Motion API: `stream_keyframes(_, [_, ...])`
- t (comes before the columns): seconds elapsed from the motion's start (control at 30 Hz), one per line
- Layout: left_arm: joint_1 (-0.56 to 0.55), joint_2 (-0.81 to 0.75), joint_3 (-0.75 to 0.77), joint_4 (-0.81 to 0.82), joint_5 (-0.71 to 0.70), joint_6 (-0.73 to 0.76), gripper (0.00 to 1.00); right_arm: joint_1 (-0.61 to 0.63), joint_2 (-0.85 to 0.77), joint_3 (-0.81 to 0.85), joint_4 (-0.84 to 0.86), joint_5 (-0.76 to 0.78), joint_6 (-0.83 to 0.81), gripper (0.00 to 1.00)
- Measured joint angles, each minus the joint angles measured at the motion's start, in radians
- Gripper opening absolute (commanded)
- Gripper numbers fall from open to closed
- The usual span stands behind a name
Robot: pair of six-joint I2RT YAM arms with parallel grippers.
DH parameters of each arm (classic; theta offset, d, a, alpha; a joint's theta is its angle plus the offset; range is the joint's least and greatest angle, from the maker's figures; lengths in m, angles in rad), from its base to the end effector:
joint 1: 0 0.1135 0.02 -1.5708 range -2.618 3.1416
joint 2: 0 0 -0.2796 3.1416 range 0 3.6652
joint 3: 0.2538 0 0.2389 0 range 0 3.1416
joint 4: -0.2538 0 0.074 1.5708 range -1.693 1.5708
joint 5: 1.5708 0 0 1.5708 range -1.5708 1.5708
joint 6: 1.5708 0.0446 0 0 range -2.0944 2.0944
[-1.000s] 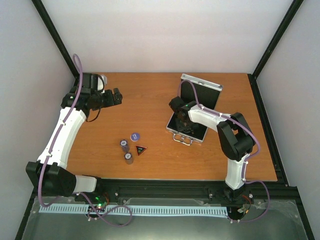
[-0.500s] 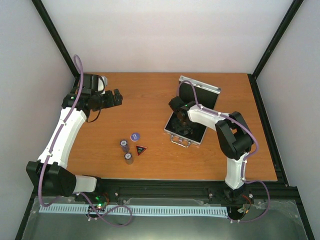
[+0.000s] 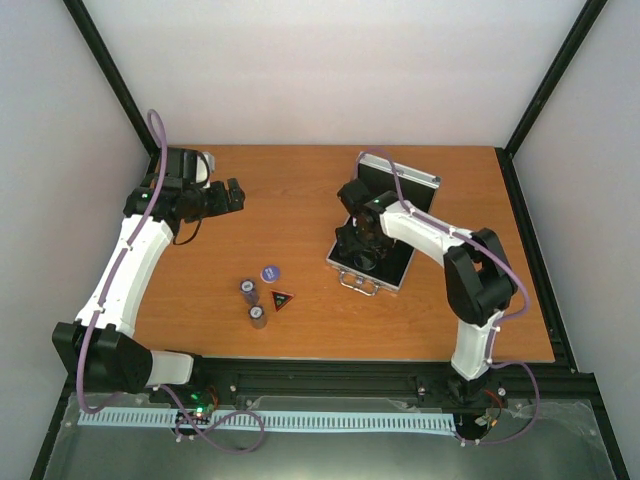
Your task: Pack up texas hold em set
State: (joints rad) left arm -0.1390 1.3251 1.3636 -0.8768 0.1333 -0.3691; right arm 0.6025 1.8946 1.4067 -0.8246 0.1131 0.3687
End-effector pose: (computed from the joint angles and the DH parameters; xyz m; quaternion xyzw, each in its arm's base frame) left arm 0.2565 -0.0419 0.3657 -0.0832 0.9282 -0.1500 0.3302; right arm 0.3090 0.2064 0.2088 -0.1082 0.9842 0.0104 0.1399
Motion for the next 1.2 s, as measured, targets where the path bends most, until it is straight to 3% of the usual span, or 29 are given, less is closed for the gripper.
stream_keyframes(0.27, [0.0,0.011,0.0,0.0,-0.027,0.0,1.0,0.0,-0.064,0.031,-0.012,-0.108,-0.061,0.91])
stream_keyframes(0.53, [0.0,0.045,-0.002,0.003,-0.073,-0.002,1.0,0.0,-0.044,-0.045,0.003,-0.248,-0.079,0.92])
stream_keyframes(1.2, [0.0,0.127,0.006,0.016,-0.116,-0.02,1.0,-0.014,0.066,-0.007,0.002,-0.252,-0.122,0.93])
